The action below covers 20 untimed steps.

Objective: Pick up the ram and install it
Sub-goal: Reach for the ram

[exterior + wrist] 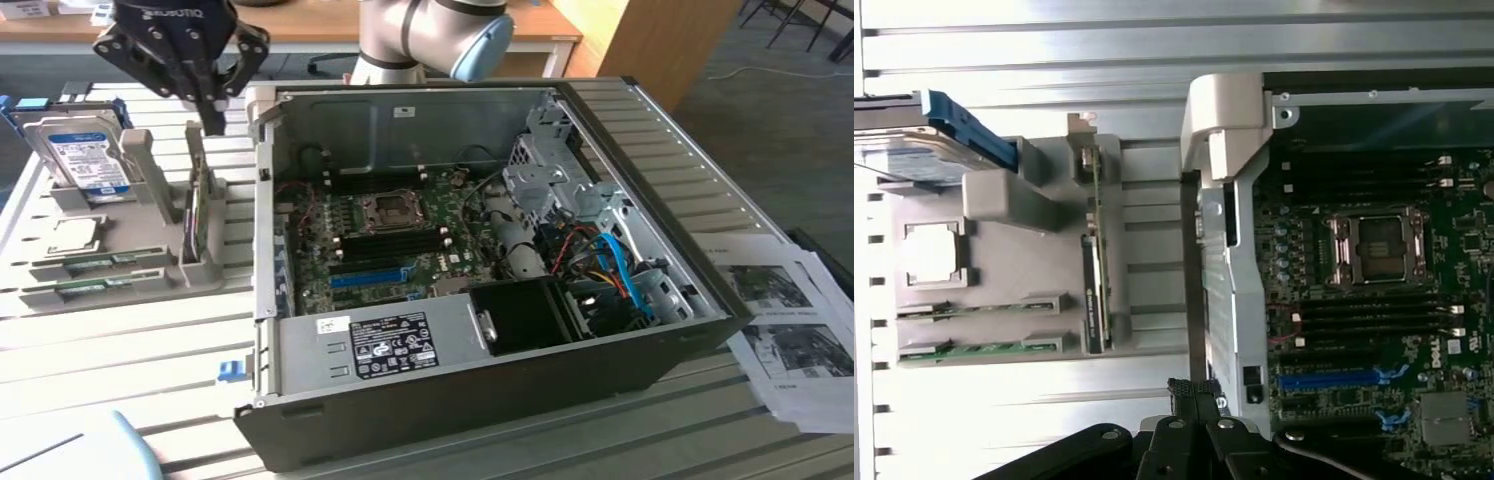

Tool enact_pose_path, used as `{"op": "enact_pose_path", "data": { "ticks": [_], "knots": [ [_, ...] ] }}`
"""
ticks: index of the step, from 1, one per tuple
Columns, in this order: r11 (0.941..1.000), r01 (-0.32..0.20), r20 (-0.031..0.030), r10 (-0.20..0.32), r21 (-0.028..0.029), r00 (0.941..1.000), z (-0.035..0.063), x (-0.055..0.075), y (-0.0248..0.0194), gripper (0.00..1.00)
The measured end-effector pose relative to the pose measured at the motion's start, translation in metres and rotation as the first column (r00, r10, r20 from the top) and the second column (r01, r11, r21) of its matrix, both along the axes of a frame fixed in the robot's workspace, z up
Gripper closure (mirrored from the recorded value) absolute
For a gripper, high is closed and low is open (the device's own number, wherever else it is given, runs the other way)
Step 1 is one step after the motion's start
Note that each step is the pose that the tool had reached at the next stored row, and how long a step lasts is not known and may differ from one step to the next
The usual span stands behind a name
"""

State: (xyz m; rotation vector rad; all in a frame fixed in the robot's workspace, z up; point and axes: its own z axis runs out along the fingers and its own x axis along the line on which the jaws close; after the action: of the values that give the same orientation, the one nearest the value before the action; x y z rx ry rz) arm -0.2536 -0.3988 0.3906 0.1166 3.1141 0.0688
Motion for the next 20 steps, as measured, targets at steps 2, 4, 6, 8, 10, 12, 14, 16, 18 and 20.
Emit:
{"op": "enact_pose_path", "data": {
  "ticks": [2, 4, 6, 8, 10, 12, 14, 16, 18, 20],
  "knots": [
    [1.0000, 0.000, -0.0001, 0.000, 0.0000, 1.0000, -0.0002, -0.006, 0.0000, 0.91],
    [1.0000, 0.000, -0.0002, 0.000, 0.0000, 1.0000, -0.0003, -0.012, 0.0000, 0.91],
    [1.0000, 0.000, -0.0003, 0.000, -0.0001, 1.0000, -0.0005, -0.019, 0.0000, 0.91],
    [1.0000, 0.000, -0.0004, 0.000, 0.0000, 1.0000, -0.0007, -0.025, 0.0000, 0.91],
    [1.0000, 0.000, -0.0006, 0.000, -0.0001, 1.0000, -0.0008, -0.032, 0.0000, 0.91],
    [1.0000, 0.000, -0.0008, 0.000, -0.0002, 1.0000, -0.0009, -0.038, 0.0000, 0.91],
    [1.0000, 0.000, -0.0009, 0.000, -0.0002, 1.0000, -0.0012, -0.045, 0.0000, 0.91],
    [1.0000, 0.000, -0.0011, 0.000, -0.0002, 1.0000, -0.0013, -0.051, 0.0000, 0.91],
    [1.0000, 0.000, -0.0012, 0.000, -0.0003, 1.0000, -0.0014, -0.058, 0.0000, 0.91],
    [1.0000, 0.000, -0.0012, 0.000, -0.0002, 1.0000, -0.0017, -0.065, 0.0000, 0.91]
  ]
}}
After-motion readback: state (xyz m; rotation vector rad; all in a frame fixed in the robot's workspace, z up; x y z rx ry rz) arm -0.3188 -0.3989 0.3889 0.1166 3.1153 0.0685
